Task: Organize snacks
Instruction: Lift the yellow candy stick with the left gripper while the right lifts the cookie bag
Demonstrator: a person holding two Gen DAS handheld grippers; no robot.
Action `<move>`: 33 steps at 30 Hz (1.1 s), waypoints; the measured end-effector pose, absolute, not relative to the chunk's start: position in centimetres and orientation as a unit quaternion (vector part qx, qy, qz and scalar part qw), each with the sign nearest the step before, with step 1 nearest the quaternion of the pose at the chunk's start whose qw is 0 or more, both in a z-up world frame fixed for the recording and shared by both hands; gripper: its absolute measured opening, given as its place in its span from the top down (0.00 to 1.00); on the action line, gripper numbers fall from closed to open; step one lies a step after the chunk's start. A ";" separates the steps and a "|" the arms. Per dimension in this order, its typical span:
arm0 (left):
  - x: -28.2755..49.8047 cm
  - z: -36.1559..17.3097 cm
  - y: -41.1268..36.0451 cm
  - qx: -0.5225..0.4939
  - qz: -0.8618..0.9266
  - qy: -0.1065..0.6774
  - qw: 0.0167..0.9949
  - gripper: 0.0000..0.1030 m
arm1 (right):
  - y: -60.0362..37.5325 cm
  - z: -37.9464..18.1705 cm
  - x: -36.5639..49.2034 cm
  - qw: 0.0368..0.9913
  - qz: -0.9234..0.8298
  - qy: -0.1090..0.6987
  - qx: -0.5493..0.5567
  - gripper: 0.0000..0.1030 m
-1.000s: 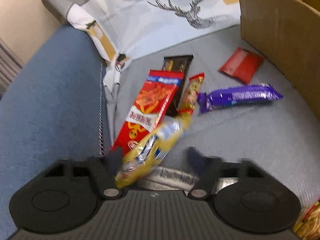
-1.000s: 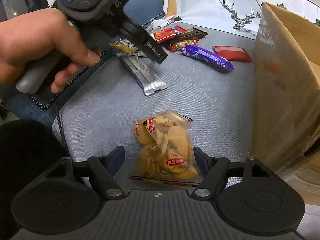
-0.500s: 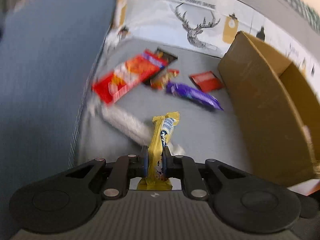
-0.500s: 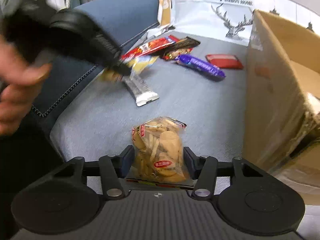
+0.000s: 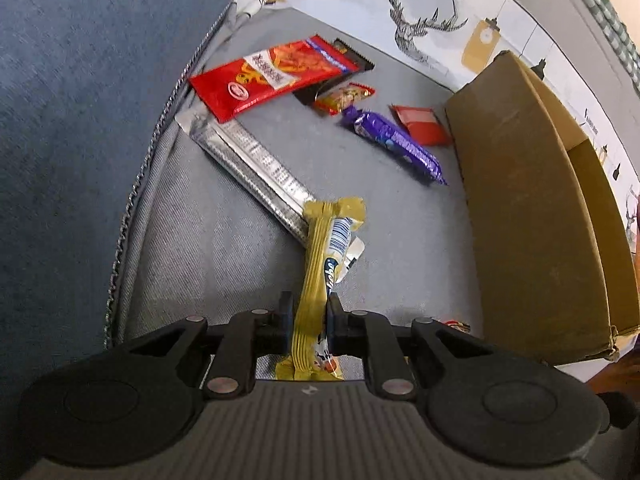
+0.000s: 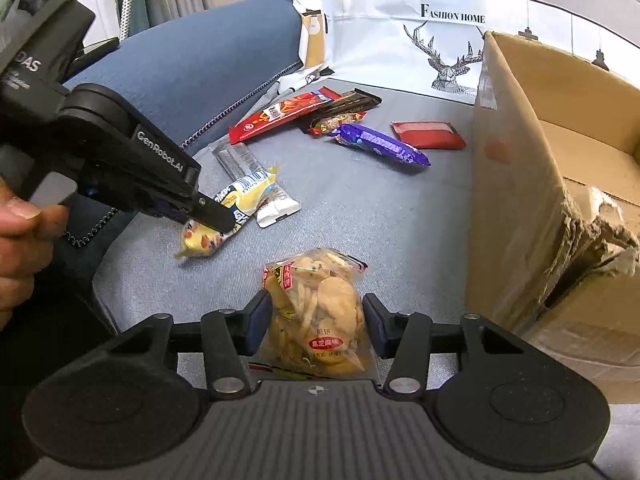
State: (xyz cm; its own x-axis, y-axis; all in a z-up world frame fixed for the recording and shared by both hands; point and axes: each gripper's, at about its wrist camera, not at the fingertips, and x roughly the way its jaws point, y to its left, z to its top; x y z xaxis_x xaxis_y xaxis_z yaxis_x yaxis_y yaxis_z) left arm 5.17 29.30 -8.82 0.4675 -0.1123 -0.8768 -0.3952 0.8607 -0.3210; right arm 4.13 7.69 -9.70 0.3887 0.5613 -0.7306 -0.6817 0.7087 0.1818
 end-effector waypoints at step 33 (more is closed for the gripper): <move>5.8 -9.1 28.5 -0.242 0.048 0.516 0.820 0.87 | 8.0 -9.9 3.3 0.830 0.389 0.386 -0.106 0.53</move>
